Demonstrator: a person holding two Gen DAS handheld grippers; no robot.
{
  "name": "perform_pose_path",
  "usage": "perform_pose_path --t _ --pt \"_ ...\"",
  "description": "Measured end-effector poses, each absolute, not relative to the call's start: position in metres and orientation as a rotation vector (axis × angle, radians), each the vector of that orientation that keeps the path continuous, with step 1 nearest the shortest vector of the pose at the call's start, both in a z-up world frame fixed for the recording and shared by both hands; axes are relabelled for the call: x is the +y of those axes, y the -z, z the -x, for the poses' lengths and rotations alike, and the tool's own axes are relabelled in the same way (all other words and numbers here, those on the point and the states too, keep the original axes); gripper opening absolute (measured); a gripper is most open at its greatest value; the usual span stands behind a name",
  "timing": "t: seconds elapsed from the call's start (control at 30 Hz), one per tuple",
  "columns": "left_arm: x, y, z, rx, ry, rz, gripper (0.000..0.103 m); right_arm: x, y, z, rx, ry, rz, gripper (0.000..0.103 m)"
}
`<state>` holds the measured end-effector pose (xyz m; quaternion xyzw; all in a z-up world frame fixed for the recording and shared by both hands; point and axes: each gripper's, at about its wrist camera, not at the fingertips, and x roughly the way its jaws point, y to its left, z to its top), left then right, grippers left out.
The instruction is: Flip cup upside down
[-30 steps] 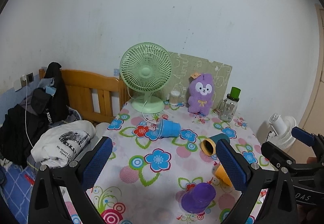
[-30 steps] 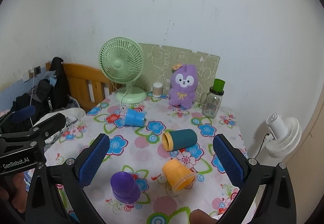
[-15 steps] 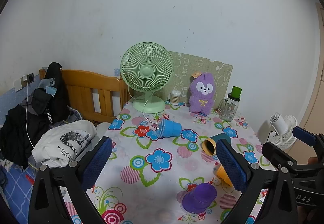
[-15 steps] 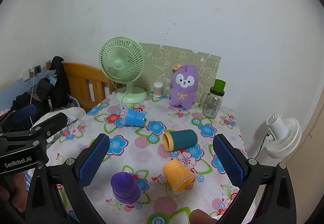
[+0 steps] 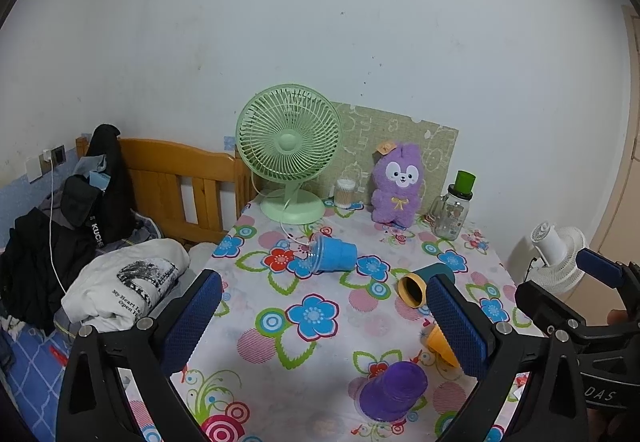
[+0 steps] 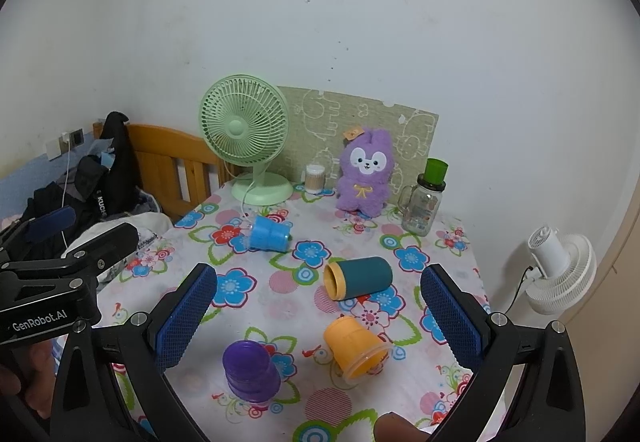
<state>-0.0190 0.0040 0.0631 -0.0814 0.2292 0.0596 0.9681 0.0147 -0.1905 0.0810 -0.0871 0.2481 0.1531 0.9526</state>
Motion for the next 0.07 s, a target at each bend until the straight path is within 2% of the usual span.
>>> perform_pose_path --t 0.07 --pt "0.0043 -0.063 0.0188 0.463 -0.122 0.163 0.103 -0.1904 -0.081 -0.0147 0.504 -0.311 0.177 0.103"
